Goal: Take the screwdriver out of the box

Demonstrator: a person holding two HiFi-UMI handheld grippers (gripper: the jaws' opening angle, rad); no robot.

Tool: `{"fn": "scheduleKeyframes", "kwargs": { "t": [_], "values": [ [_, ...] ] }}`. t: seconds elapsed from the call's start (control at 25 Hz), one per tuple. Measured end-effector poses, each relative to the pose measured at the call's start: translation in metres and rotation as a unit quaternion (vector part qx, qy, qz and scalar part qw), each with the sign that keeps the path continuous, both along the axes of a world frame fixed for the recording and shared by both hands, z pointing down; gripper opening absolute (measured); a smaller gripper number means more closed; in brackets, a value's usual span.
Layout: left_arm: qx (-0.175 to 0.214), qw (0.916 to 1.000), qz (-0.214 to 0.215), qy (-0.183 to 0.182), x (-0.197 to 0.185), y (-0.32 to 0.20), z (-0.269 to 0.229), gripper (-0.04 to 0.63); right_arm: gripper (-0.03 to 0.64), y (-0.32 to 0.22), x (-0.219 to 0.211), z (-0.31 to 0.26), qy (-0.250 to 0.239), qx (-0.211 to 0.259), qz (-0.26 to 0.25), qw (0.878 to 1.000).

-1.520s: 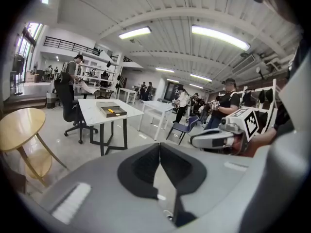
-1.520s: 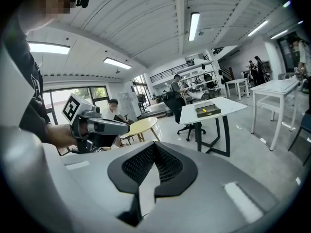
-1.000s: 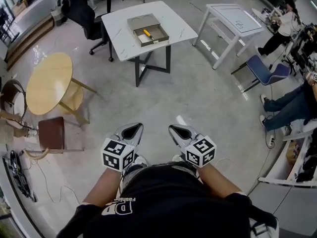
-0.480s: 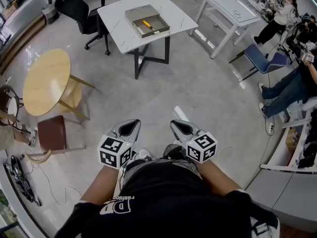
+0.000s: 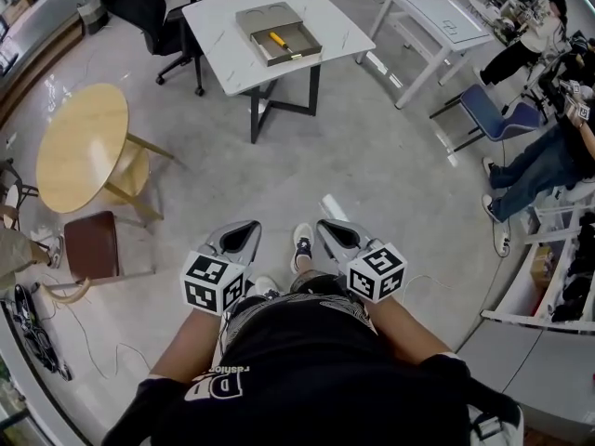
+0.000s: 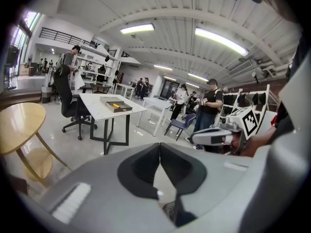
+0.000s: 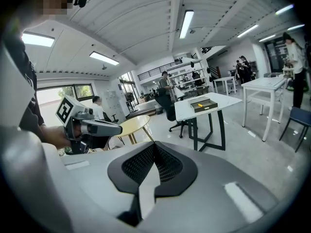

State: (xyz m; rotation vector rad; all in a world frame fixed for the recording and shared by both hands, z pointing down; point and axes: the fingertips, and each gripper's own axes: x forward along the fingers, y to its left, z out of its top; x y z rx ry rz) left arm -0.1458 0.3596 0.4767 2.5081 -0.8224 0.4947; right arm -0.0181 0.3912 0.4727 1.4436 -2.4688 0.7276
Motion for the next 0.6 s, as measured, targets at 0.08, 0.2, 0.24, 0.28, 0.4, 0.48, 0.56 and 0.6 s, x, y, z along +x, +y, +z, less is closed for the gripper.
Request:
{"fn": "scheduleKeyframes", "kwargs": {
  "t": [0.08, 0.2, 0.24, 0.28, 0.4, 0.48, 0.56, 0.6],
  "values": [
    [-0.002, 1.0, -0.003, -0.003, 0.004, -0.007, 0.003, 0.058, 0.002, -0.01, 0.004, 0.002, -0.002, 0.0, -0.002, 1.0],
    [0.0, 0.9999, -0.013, -0.005, 0.011, -0.026, 0.0, 0.06, 0.002, -0.033, 0.012, -0.001, -0.001, 0.005, -0.01, 1.0],
    [0.002, 0.9999, -0.015, -0.006, 0.014, -0.034, -0.002, 0.06, 0.002, -0.042, 0.016, -0.003, -0.001, 0.008, -0.012, 1.0],
    [0.005, 0.9998, -0.018, -0.006, 0.018, -0.042, -0.005, 0.06, 0.002, -0.051, 0.019, -0.006, -0.002, 0.011, -0.013, 1.0],
    [0.015, 0.9996, -0.023, -0.005, 0.029, -0.067, -0.014, 0.058, 0.002, -0.078, 0.029, -0.012, -0.004, 0.017, -0.021, 1.0],
    [0.02, 0.9994, -0.028, -0.005, 0.037, -0.084, -0.018, 0.058, 0.002, -0.097, 0.036, -0.015, -0.004, 0.021, -0.027, 0.999],
    [0.022, 0.9992, -0.033, -0.007, 0.045, -0.099, -0.019, 0.058, 0.002, -0.115, 0.043, -0.017, -0.006, 0.026, -0.032, 0.999],
    [0.023, 0.9991, -0.034, -0.009, 0.048, -0.106, -0.02, 0.058, 0.002, -0.124, 0.046, -0.019, -0.007, 0.028, -0.035, 0.999]
  ]
}}
